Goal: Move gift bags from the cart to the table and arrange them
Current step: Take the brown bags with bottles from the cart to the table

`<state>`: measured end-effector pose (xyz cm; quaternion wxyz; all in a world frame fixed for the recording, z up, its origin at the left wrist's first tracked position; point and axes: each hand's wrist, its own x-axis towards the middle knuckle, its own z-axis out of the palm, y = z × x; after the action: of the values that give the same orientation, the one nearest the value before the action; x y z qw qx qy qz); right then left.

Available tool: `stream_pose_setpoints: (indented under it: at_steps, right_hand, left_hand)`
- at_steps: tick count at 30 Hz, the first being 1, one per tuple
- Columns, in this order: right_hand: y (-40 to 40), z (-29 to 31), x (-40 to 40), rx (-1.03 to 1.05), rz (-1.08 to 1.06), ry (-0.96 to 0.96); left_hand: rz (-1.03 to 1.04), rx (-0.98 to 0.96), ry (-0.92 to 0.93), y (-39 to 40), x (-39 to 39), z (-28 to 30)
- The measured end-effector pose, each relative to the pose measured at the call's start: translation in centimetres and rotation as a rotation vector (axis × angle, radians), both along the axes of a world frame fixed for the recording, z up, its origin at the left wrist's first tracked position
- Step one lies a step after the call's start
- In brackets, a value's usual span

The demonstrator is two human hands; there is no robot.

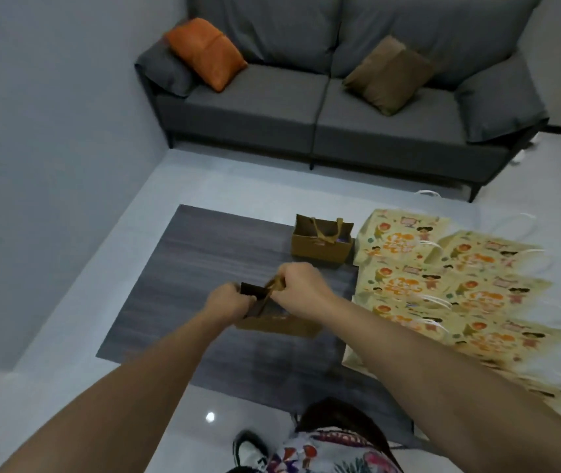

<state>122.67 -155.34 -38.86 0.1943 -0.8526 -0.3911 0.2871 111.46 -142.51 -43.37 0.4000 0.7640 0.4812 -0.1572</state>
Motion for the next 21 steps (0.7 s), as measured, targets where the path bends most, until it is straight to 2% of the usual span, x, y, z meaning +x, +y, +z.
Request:
stream_pose_setpoints:
  at_steps: [9,21]
  right_hand:
    - [2.0,-6.5,8.4,-0.114,-0.030,-0.015]
    - [3.5,-12.4,16.6,-0.191,-0.125,0.026]
  left_hand:
    - [-0.007,-0.111,0.008,1.3,8.9,-4.1]
    - [-0.098,-0.082,0.117,2.6,14.4,-7.7]
